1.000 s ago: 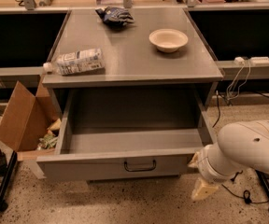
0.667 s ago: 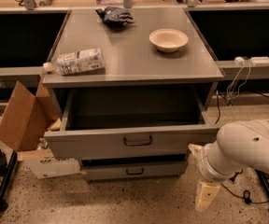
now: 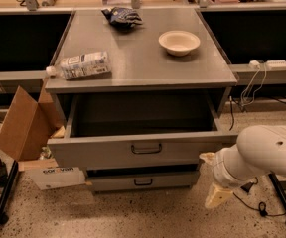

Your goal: Close top drawer

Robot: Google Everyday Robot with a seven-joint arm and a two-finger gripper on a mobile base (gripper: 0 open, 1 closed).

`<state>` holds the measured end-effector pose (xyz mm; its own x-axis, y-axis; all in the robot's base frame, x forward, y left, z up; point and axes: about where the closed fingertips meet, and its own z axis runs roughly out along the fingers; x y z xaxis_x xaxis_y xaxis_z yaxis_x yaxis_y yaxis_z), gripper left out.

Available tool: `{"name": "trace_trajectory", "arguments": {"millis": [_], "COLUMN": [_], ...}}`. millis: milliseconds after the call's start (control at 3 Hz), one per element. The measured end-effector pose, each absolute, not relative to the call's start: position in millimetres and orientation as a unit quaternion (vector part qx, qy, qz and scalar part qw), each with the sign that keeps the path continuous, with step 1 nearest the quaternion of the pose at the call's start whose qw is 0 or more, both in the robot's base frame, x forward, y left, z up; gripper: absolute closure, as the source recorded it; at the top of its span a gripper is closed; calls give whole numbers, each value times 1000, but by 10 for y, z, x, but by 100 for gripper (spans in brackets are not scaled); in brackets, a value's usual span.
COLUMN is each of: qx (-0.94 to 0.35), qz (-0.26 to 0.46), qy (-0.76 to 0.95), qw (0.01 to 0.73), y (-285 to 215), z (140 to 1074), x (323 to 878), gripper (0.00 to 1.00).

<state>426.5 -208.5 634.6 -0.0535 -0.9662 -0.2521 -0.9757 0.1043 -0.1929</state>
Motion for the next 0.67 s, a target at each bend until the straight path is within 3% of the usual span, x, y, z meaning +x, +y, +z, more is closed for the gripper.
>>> {"name": "trace_trajectory", "arguments": {"millis": [667], "qx": [-678], "qz": [15], "qy": [697], "qw": [233], "y": [-1871], "z": [7066], "x": [4670], "gripper": [65]}}
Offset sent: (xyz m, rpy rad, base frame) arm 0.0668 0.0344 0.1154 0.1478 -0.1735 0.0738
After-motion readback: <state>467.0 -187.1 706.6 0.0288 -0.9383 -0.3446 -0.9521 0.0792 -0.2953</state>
